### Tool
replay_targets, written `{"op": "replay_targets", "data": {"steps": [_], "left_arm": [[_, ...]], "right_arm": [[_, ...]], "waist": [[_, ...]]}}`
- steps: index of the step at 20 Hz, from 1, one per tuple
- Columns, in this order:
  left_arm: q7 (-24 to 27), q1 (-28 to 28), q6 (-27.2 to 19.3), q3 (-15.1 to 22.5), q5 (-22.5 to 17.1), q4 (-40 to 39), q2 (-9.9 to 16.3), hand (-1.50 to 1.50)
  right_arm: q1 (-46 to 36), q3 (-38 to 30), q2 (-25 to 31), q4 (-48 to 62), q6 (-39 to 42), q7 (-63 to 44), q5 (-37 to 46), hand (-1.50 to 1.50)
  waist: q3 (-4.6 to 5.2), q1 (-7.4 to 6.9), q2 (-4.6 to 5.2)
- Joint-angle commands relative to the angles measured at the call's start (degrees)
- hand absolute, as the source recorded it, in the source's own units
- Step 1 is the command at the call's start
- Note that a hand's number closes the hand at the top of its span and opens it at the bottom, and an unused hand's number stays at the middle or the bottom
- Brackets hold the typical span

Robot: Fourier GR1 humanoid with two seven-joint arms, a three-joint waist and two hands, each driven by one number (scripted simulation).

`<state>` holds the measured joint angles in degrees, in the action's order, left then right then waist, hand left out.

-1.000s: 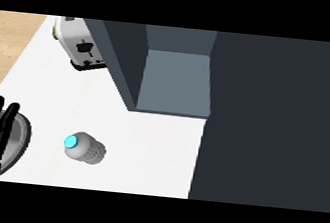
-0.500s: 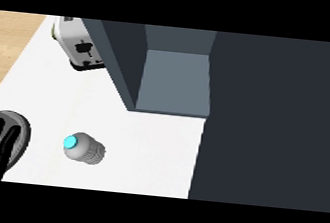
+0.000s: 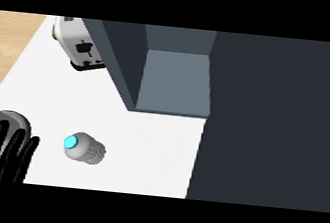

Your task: Pick up the bottled water, place it into the cabinet and close the cabinet

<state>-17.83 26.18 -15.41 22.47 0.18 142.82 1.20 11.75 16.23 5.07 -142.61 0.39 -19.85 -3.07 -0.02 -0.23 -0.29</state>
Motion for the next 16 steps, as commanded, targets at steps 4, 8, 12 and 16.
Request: {"op": "replay_targets", "data": {"steps": [4, 8, 12, 16], "left_arm": [[-0.83, 3.42, -2.77, 5.66, 6.99, 8.79, 1.68, -1.50], [0.99, -0.20, -3.09, -0.56, 2.95, 4.88, 2.43, -1.50], [-1.94, -3.91, -5.74, 1.51, 7.68, 4.23, 2.62, -1.50], [-0.19, -3.49, -5.70, -1.74, 4.63, 1.65, 3.80, -1.50]], "right_arm": [[-5.35, 0.20, 0.41, -8.32, -3.78, -10.43, 1.46, -1.50], [-6.83, -0.18, 0.65, -7.61, -3.99, -10.68, 0.71, -1.50], [-3.28, 4.66, 0.02, -7.84, -4.69, -8.46, 4.96, -1.50], [-3.79, 2.26, 2.35, -10.82, -3.87, -10.93, 1.30, -1.50]], "waist": [[0.03, -0.54, -0.06], [0.06, -0.07, 0.12], [0.00, 0.51, 0.06], [0.03, 0.40, 0.09]]}}
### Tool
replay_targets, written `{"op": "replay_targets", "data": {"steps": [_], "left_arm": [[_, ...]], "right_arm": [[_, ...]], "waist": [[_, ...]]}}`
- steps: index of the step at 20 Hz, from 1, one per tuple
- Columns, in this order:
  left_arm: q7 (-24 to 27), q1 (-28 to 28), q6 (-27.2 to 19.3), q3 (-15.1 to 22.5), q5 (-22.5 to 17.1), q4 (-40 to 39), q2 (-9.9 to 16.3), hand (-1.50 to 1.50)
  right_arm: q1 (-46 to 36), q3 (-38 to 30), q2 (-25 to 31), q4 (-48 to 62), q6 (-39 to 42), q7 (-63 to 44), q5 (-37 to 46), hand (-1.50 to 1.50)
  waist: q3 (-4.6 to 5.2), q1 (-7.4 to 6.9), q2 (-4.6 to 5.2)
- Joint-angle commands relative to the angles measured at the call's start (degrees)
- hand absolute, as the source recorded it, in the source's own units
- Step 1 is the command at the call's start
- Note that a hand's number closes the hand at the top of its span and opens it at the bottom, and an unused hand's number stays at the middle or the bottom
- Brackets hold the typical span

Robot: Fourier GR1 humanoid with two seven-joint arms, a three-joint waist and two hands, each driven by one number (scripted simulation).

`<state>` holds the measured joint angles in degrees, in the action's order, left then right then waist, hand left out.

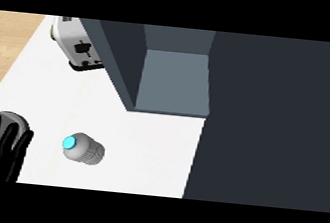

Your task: Pick up the bottled water, place it into the cabinet and close the cabinet

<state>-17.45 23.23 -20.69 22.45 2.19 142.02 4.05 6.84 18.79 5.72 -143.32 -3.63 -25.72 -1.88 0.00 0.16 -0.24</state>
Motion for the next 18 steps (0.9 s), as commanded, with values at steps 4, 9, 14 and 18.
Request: {"op": "replay_targets", "data": {"steps": [4, 9, 14, 18], "left_arm": [[3.80, -0.49, 0.59, -4.96, -2.30, -3.03, 0.25, -1.50], [2.83, -4.92, 0.95, -9.44, -4.20, -7.70, 0.09, -1.50], [7.47, -1.36, 2.30, -11.10, -4.00, -11.50, 0.43, -1.50], [14.24, -3.15, 5.22, -14.94, -8.40, -21.35, -0.37, -1.50]], "right_arm": [[3.10, -2.16, 2.54, -11.75, -0.04, -5.61, -1.48, -1.50], [3.92, 3.39, 1.77, -9.42, -0.98, -2.42, 1.99, -1.50], [1.18, 3.45, 1.93, -8.13, -2.43, -3.79, 3.65, -1.50], [2.06, -0.71, 4.31, -11.04, -1.62, -5.59, -0.96, -1.50]], "waist": [[0.05, 0.06, 0.07], [0.02, 0.25, 0.10], [0.04, -0.04, 0.07], [0.05, 0.23, 0.13]]}}
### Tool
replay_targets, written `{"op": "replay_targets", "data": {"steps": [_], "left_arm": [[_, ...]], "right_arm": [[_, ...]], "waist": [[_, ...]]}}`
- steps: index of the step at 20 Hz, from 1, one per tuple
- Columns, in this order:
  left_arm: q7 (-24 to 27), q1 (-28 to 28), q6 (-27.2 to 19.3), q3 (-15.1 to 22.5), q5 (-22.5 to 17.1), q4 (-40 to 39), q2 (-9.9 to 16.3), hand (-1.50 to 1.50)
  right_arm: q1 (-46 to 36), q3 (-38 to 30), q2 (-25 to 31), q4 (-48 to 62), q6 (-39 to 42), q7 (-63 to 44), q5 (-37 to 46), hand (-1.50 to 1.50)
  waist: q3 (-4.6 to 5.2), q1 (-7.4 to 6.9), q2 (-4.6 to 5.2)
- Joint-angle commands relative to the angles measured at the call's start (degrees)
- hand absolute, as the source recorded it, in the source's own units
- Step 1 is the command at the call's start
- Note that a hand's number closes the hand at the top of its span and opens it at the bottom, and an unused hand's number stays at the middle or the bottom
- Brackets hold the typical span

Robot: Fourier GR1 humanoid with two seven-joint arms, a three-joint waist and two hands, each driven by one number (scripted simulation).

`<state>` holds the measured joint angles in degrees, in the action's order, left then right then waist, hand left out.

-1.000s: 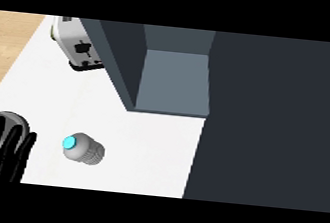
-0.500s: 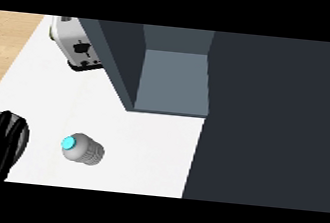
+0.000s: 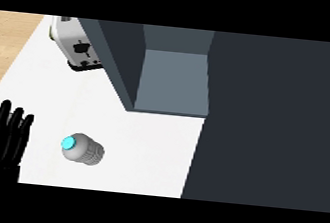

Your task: Pick up the bottled water, place it into the cabinet and close the cabinet

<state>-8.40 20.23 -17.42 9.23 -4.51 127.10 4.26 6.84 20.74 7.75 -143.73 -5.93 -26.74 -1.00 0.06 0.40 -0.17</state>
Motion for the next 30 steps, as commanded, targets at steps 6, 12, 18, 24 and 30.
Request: {"op": "replay_targets", "data": {"steps": [6, 12, 18, 24, 30], "left_arm": [[10.23, -5.00, 5.08, -7.19, -4.30, -19.11, 0.36, -1.50], [17.55, -5.71, 9.40, -9.58, -7.14, -28.88, -0.16, -1.50], [26.90, -12.02, 10.65, -12.06, -6.11, -44.63, -1.66, -1.50], [32.73, -10.88, 8.92, -12.08, -4.19, -51.11, -4.15, -1.50], [39.99, -10.26, 14.21, -13.48, -5.70, -59.04, -3.57, -1.50]], "right_arm": [[1.64, 2.19, 1.45, -11.10, -0.97, -4.53, 1.83, -1.50], [1.76, 1.39, 1.71, -10.47, -1.70, -3.37, 1.22, -1.50], [-1.50, 3.43, 1.34, -7.07, -2.81, -3.78, 3.44, -1.50], [-1.95, 4.22, 2.98, -12.48, -3.91, -8.58, 3.92, -1.50], [-6.75, 3.64, 2.45, -10.63, -6.03, -11.81, 4.86, -1.50]], "waist": [[0.03, 0.20, 0.05], [0.01, 0.06, 0.07], [0.01, 0.17, 0.14], [0.03, 0.30, 0.02], [0.02, -0.05, 0.04]]}}
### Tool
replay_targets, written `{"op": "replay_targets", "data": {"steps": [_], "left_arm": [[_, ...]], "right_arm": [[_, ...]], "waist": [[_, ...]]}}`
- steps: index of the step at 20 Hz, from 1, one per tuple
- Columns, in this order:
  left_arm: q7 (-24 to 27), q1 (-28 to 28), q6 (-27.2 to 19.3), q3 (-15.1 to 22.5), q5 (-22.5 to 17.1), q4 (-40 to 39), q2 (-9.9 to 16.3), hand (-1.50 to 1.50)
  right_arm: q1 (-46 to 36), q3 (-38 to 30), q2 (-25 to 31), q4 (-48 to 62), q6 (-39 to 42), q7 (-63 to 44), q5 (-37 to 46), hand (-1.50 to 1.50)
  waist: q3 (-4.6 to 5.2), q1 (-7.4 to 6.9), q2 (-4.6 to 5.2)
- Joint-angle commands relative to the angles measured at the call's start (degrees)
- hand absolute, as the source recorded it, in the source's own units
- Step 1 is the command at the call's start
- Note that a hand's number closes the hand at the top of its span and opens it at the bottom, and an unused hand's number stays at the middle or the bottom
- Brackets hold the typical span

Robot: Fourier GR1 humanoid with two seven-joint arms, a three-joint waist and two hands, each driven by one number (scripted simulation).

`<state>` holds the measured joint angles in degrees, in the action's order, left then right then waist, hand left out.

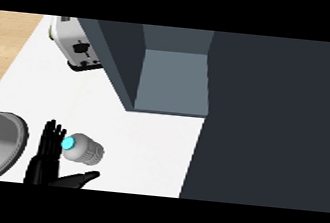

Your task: Pick up the bottled water, place it into the cabinet and close the cabinet

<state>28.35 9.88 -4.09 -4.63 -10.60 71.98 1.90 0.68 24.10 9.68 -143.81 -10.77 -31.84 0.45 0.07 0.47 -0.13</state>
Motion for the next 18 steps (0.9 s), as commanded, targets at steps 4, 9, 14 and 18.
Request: {"op": "replay_targets", "data": {"steps": [4, 9, 14, 18], "left_arm": [[5.81, -2.69, 3.72, -3.03, -1.13, -10.59, 1.79, -1.50], [10.72, -4.03, 5.30, -2.52, -0.82, -15.10, 0.48, -1.50], [11.35, -8.60, 8.96, -5.06, -3.80, -20.09, 1.78, -1.50], [18.31, -14.68, 7.73, -6.55, -3.02, -30.55, -0.30, -1.50]], "right_arm": [[0.69, 1.10, 0.85, -9.54, -1.08, -4.23, 3.70, -1.50], [4.21, 1.76, 3.13, -12.22, -0.97, -2.82, 4.05, -1.50], [1.70, 3.96, 1.42, -10.27, -3.05, -4.45, 6.66, -1.50], [1.56, 4.20, 1.21, -8.18, -3.09, -2.96, 6.64, -1.50]], "waist": [[-0.02, -0.08, 0.02], [-0.04, 0.30, -0.09], [-0.03, 0.06, -0.05], [0.01, 0.20, 0.05]]}}
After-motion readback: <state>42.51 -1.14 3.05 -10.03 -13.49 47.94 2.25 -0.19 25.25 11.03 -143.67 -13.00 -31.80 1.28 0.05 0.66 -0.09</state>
